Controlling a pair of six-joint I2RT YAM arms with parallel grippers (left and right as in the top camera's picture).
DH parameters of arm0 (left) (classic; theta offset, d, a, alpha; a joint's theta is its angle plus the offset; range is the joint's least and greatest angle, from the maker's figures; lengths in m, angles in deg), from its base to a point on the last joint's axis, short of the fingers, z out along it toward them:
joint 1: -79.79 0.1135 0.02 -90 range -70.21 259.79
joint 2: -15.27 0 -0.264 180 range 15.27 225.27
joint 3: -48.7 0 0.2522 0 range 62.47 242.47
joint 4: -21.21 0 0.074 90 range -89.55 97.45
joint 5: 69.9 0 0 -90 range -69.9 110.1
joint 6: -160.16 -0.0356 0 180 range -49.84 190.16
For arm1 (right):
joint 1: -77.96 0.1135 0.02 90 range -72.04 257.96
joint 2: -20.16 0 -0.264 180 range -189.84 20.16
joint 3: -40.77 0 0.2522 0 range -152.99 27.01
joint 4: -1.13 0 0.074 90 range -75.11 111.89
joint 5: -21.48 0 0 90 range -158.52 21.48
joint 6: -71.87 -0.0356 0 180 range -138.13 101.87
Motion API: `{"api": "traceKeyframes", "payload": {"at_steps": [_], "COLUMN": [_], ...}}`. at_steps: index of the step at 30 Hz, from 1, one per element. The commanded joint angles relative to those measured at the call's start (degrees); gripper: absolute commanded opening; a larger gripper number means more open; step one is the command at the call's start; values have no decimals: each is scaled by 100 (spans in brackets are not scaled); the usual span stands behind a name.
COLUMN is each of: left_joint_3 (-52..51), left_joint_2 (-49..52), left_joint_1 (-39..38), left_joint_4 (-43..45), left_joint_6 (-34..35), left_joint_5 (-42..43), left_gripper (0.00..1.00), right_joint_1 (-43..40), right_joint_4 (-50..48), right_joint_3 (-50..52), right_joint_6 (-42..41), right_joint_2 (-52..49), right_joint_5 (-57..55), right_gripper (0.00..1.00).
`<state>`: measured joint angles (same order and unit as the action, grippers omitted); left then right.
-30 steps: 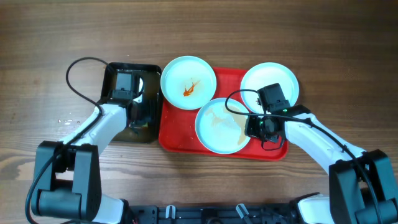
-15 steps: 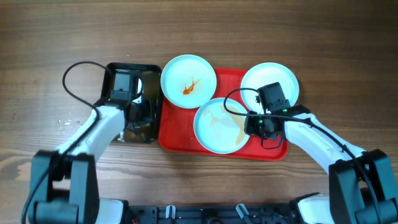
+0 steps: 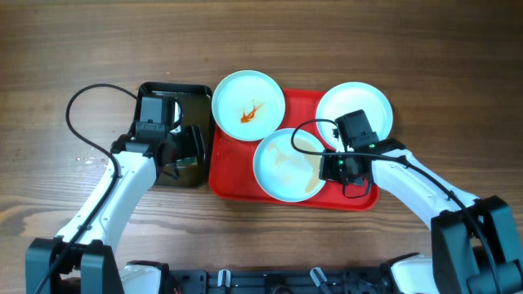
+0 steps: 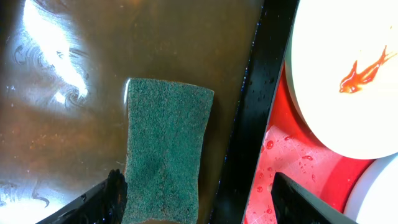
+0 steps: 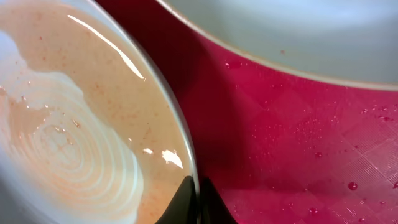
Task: Clean dirty plates on tray and stack at the side
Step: 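Lift the cleaned front plate with the right gripper and place it right of tray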
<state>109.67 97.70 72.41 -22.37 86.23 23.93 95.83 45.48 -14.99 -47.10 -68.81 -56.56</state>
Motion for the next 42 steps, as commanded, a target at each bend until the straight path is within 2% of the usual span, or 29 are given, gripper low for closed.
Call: {"api": "traceKeyframes", "payload": {"at_steps": [1, 5, 11, 13, 17, 25, 31, 38, 41, 42], "left_joint_3": [50, 50, 50, 50, 50, 50, 50, 50, 50, 50], "left_joint_2": [-79, -79, -79, -79, -79, -79, -79, -79, -79, -79], "left_joint_1": [15, 15, 15, 15, 15, 15, 15, 15, 15, 15], "left_joint_4": [-2, 0, 0, -2, 0, 2, 2, 4, 2, 0], "left_joint_6": [94, 94, 94, 94, 94, 92, 92, 92, 92, 92], "left_joint_5": [87, 85, 85, 85, 85, 85, 85, 83, 85, 85], "left_gripper": [72, 72, 73, 73, 72, 73, 73, 73, 73, 72], "right_joint_1": [28, 28, 28, 28, 140, 1615, 2135, 2140, 2068, 1974], "right_joint_4": [140, 221, -275, -474, -787, -1464, -2380, -2527, -2369, -2227], "right_joint_3": [-22, -190, -190, -195, -195, -195, -192, -192, -192, -188], "right_joint_6": [361, 1008, 2026, 2328, 3069, 5147, 6738, 6653, 5495, 4747], "right_joint_2": [466, 1714, 2511, 2588, 2588, 2581, 2581, 2570, 2538, 2514], "right_joint_5": [-92, -970, -2337, -2800, -3040, -5659, -6557, -6555, -6140, -5847], "right_gripper": [4, 4, 4, 4, 4, 4, 4, 4, 4, 4]}}
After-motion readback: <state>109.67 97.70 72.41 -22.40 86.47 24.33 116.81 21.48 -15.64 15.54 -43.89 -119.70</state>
